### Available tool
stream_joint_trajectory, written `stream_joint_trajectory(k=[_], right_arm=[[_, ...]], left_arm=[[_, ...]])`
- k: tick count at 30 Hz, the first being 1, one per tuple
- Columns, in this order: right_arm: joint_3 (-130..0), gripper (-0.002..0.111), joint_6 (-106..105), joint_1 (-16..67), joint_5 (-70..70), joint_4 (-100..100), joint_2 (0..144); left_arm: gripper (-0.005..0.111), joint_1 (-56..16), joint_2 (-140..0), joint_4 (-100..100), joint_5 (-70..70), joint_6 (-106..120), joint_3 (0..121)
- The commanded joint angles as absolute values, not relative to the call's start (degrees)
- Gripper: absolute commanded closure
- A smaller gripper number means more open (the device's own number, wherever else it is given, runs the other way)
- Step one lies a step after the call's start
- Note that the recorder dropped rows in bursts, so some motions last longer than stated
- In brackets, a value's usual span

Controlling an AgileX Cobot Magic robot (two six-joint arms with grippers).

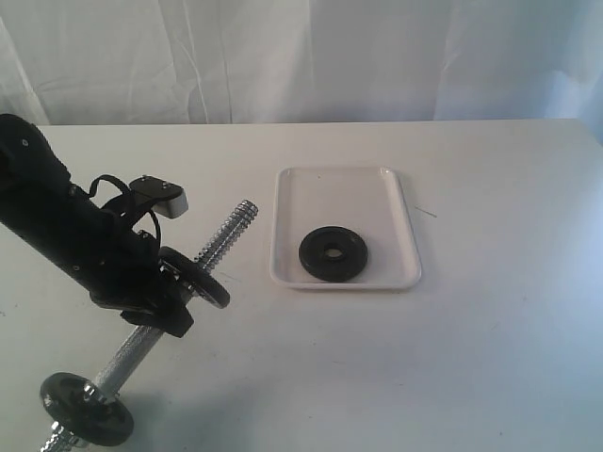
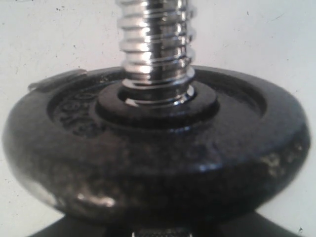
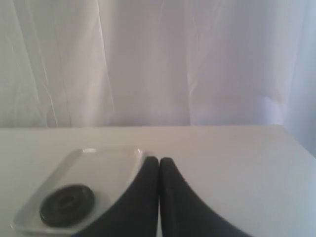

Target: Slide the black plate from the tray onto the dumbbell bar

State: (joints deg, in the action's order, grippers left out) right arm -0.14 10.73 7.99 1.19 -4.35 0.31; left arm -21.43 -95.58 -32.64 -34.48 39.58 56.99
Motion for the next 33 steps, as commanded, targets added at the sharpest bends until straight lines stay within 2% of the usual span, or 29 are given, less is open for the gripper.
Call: stream_joint_trajectory(k=[1,11,14,19,25,33], right_arm=[[0.0,0.108,24.9,8.0,-9.4,-3.1,0.0],[0.0,0.108,52.2,8.0,-26.9,-2.9,0.0],[0.0,0.108,54.1,8.0,-30.9,-2.4,0.0],[0.0,0.108,58.9,8.0,-27.2,-2.4,0.0],[0.0,0.108,70.8,8.0,-11.9,-7.3,0.0],[0.0,0.108,62.3,8.0,-4.0,-12.5,0.2]], left_arm=[[0.107,-21.4,-92.6,-36.5,-35.6,40.9,58.0],[0.107,-21.4,-92.6,-36.5,-35.7,40.9,58.0],[0.107,-21.4,-92.6,-36.5,-35.7,40.9,58.0],[0.107,-21.4,-92.6,-36.5,-35.7,40.9,58.0],[0.107,-21.4,-92.6,-36.5,-35.7,40.9,58.0],[0.107,-21.4,-92.6,-36.6,-35.7,40.9,58.0]])
